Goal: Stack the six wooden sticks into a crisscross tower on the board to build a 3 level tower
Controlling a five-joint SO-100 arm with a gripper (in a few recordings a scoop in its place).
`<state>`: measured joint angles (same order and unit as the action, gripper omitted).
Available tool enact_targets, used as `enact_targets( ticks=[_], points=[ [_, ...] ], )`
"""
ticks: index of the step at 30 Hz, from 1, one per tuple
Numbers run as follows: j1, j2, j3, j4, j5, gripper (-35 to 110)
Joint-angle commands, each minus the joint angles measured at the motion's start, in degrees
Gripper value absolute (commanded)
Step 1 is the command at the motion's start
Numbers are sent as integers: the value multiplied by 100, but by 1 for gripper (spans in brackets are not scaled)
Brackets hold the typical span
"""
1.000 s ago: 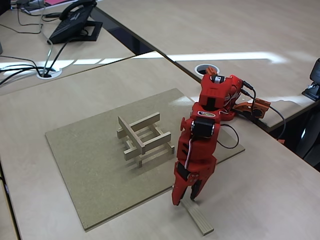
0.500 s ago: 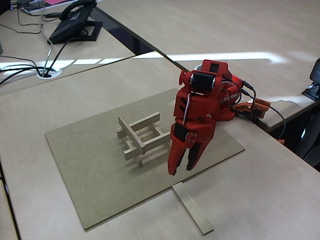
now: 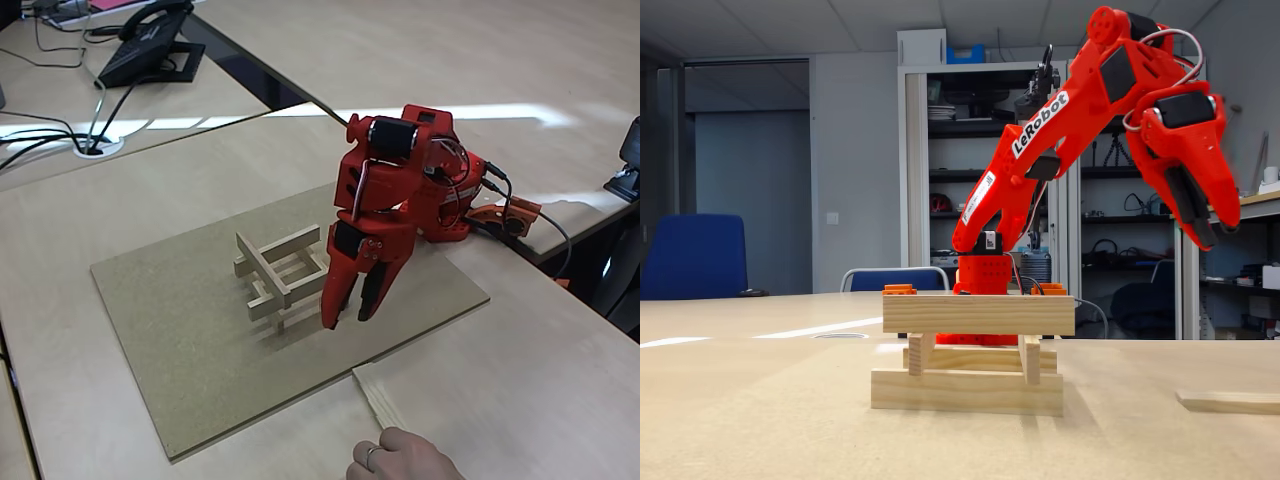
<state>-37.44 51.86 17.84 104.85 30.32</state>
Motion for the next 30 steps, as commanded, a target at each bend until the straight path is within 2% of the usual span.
enact_targets(
  ticks=[1, 30],
  points=[
    [0, 422, 9, 35, -44, 21],
    [-114, 158, -70, 35, 88, 21]
  ],
)
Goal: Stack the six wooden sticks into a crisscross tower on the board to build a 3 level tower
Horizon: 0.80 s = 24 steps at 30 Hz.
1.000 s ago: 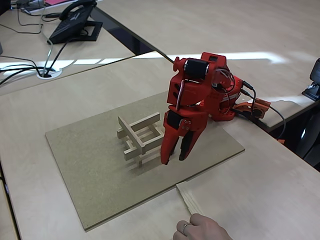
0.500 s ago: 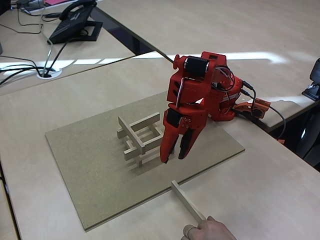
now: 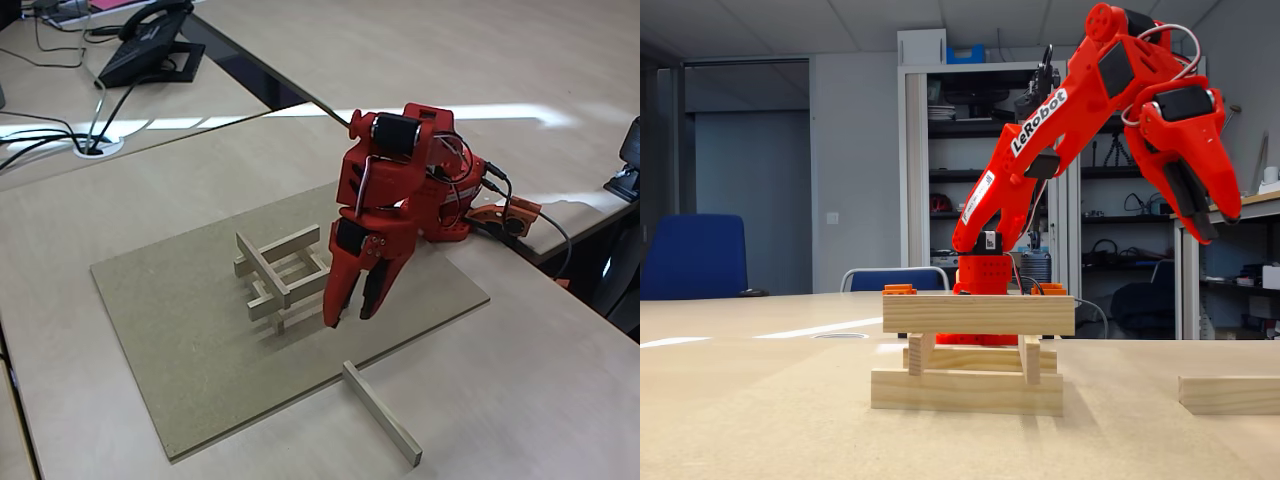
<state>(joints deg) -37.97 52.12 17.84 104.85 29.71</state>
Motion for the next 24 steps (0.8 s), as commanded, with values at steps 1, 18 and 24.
enact_targets(
  ticks=[1, 18, 24],
  points=[
    [-79, 97, -70, 35, 202, 21],
    [-519, -765, 44, -18, 1169, 20],
    [-633, -1125, 44, -185, 1327, 22]
  ],
)
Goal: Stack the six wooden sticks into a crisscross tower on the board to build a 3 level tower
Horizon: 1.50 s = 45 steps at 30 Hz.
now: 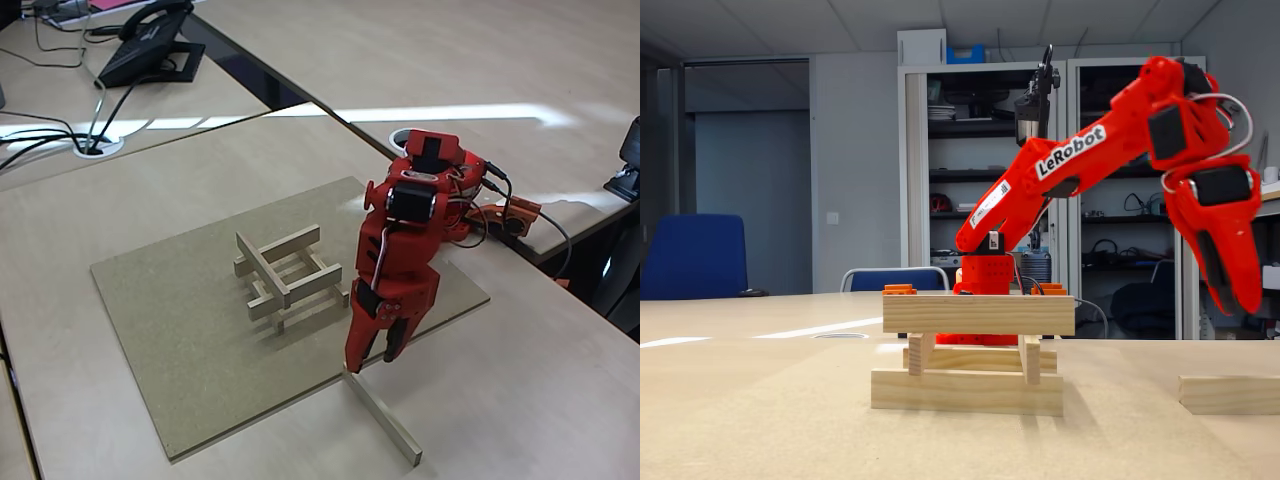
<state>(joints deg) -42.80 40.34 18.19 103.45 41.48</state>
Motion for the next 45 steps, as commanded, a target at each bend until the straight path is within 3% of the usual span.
enact_targets(
  ticks=[1, 34, 41, 45],
  points=[
    [-158, 0, 9, -88, 149, 22],
    [-264, -1037, -378, -835, 158, 23],
    [-246, -1195, -554, -896, 229, 16],
    [-229, -1204, -554, -923, 229, 1]
  ],
)
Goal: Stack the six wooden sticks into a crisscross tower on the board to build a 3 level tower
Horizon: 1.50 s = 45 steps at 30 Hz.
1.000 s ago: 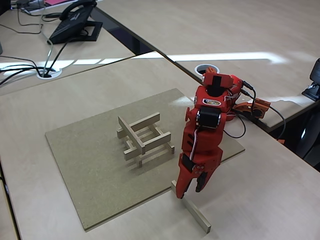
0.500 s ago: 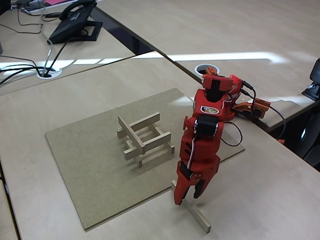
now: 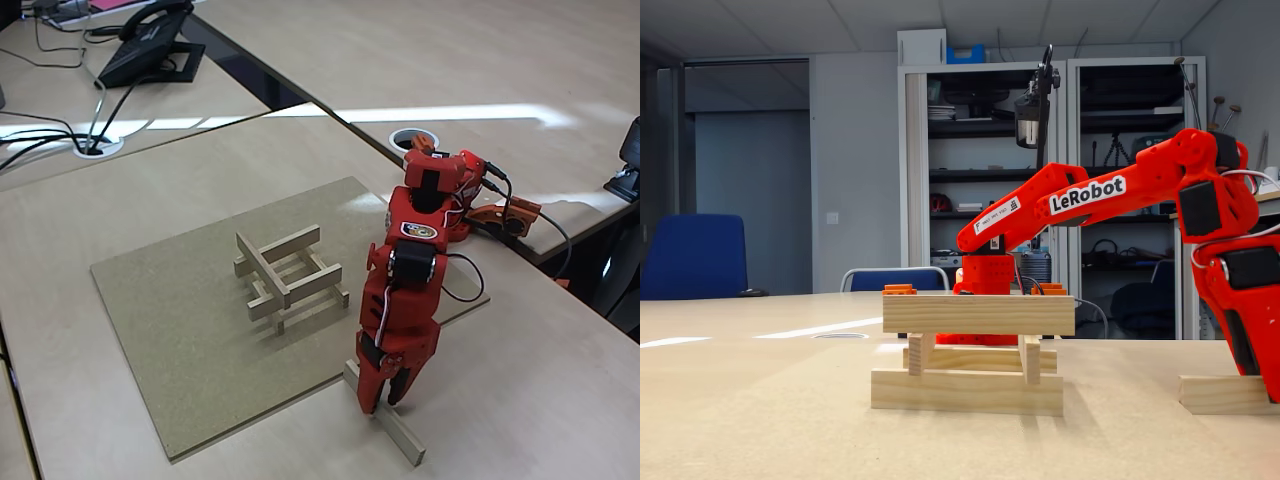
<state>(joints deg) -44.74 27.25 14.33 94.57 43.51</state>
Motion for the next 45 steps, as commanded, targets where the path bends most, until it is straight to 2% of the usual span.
enact_targets(
  ticks=[1, 17, 31, 45],
  points=[
    [-35, 105, -176, -35, -18, 0],
    [132, 747, -686, 958, -18, 0],
    [914, 4271, 2672, 914, -686, 0],
    [2136, 5836, 5080, 914, -1644, 0]
  ],
)
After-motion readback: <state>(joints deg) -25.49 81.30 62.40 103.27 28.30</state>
